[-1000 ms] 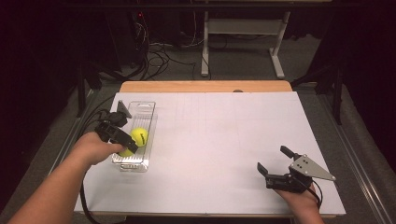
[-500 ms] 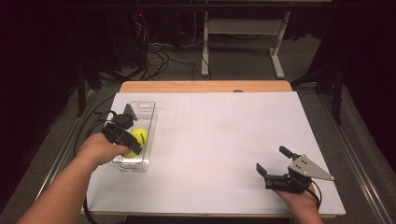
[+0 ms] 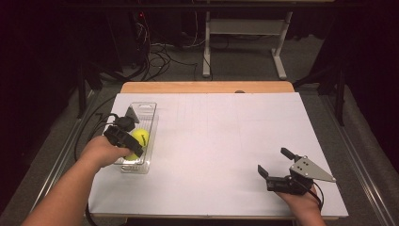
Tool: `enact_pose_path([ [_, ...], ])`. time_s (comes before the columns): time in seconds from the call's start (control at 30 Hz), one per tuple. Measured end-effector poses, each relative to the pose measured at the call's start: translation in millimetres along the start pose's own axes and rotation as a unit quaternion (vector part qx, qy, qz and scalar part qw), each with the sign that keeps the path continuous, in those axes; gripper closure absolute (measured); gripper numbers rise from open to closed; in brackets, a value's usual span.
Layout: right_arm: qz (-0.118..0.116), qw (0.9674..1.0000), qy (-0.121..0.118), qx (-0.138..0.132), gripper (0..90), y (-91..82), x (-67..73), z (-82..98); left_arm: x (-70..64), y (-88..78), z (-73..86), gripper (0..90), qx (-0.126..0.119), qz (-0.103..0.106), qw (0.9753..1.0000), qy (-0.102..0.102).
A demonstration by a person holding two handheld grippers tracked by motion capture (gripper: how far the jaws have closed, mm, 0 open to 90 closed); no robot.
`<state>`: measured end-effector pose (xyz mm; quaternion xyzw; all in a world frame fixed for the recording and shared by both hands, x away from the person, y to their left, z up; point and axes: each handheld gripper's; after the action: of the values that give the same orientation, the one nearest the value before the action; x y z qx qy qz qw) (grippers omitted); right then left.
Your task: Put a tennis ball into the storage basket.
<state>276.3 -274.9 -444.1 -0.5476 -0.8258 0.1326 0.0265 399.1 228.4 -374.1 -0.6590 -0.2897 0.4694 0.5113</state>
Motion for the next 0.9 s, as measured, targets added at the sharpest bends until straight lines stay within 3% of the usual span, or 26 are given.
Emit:
enact_pose_path([
  [0.4, -0.002, 1.0000, 0.000, -0.002, 0.2, 0.3, 0.4, -0.6, -3.3, -5.0, 1.6, 25.1, -0.001, -0.002, 1.0000, 0.009],
  [0.47, -0.002, 1.0000, 0.001, -0.003, 0.2, 0.0, 0.2, -0.8, -4.5, -7.0, 1.7, 18.3, -0.001, 0.008, 0.9999, 0.013],
  [0.57, -0.003, 1.0000, 0.001, -0.004, 0.2, -0.1, 0.1, -1.0, -8.7, -9.0, 0.8, 0.8, 0.002, -0.008, 0.9998, 0.021],
  [0.9, -0.001, 1.0000, 0.002, -0.006, 0.2, -0.9, -0.6, -1.4, -11.2, -9.6, -0.5, 0.7, -0.002, -0.012, 0.9997, 0.020],
])
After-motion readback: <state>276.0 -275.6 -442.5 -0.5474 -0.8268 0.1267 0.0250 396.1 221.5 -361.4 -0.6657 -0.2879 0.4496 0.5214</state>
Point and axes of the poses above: each handheld gripper's, and its own axes: y roughly forward along the jaws, z roughly out of its underside, x roughly to its left, and after that the axes turned 11 degrees about z, right-handed
